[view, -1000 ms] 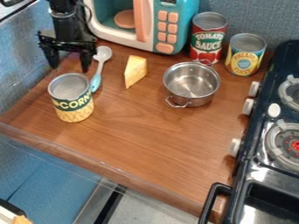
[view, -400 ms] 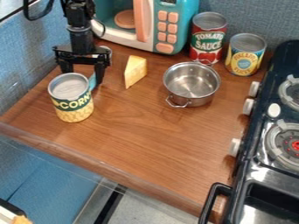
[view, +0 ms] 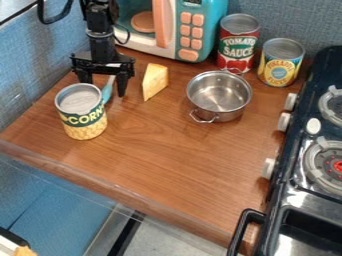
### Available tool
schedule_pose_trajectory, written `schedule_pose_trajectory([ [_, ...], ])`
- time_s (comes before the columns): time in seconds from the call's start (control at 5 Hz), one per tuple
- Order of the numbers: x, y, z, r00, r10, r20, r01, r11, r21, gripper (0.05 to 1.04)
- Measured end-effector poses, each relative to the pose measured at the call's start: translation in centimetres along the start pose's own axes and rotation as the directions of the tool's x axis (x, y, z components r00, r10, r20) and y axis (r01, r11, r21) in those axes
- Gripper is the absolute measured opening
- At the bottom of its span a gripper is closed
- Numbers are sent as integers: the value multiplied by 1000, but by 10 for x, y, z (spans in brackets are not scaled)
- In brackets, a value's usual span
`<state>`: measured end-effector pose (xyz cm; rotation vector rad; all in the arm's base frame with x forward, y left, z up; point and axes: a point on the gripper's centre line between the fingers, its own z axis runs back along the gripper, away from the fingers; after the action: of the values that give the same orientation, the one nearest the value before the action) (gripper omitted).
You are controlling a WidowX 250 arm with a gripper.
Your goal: Use the blue spoon to push the can to the middle of table
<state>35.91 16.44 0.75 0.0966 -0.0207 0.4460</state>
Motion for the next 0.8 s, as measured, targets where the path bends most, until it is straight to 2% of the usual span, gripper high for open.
schedule_pose_trajectory([
  [0.2, -5, 1, -6, 1000, 4, -3, -4, 1000, 11, 627],
  [0.4, -12, -6, -10, 1000, -29, -8, 29, 998, 53, 363],
  [0.6, -20, -12, -11, 998, -61, 4, 61, 994, 88, 324],
  [0.8, -24, -17, -10, 996, -87, -2, 87, 992, 93, 324],
])
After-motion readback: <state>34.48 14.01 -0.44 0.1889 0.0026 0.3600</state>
